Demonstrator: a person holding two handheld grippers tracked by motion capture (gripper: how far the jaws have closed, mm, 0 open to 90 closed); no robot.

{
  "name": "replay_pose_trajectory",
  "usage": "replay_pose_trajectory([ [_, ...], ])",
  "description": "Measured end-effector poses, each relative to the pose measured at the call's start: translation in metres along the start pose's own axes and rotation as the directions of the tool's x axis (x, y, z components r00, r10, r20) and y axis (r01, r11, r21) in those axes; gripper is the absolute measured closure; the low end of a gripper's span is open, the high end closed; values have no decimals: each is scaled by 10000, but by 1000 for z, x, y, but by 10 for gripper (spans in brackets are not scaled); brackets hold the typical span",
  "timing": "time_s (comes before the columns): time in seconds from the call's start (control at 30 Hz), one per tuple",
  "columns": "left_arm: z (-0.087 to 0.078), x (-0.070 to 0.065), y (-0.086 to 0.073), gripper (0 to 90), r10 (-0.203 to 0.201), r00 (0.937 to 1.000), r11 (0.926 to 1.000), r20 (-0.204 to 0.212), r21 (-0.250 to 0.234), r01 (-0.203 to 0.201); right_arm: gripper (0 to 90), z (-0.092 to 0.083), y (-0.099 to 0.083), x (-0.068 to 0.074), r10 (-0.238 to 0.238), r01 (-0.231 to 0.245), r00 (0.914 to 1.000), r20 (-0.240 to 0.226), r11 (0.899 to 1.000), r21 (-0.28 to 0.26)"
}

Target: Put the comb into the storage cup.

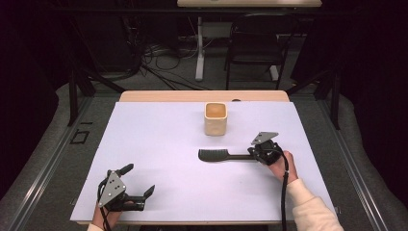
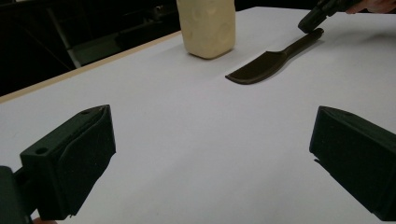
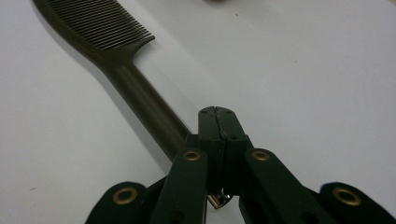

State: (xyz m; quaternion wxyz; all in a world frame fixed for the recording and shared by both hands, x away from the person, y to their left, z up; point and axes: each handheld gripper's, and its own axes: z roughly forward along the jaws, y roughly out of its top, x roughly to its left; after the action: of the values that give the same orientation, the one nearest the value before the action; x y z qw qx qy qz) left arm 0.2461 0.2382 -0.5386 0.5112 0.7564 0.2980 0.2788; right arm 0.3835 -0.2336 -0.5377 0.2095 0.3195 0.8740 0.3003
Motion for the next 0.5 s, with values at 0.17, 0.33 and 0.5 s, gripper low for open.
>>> replay_pose_trajectory([
  [0.17,-1,0,0,2,2,10000,10000,-31,-5,-2,900,-1,1,1,-75,75,9999,-69,9999,96],
  [0.33,0,0,0,1,-1,10000,10000,1,6,1,900,-2,1,2,-2,5,9999,-140,9998,206],
  [0.5,0,0,0,2,-4,10000,10000,-3,2,4,900,-1,1,2,1,5,9997,-258,9997,242],
])
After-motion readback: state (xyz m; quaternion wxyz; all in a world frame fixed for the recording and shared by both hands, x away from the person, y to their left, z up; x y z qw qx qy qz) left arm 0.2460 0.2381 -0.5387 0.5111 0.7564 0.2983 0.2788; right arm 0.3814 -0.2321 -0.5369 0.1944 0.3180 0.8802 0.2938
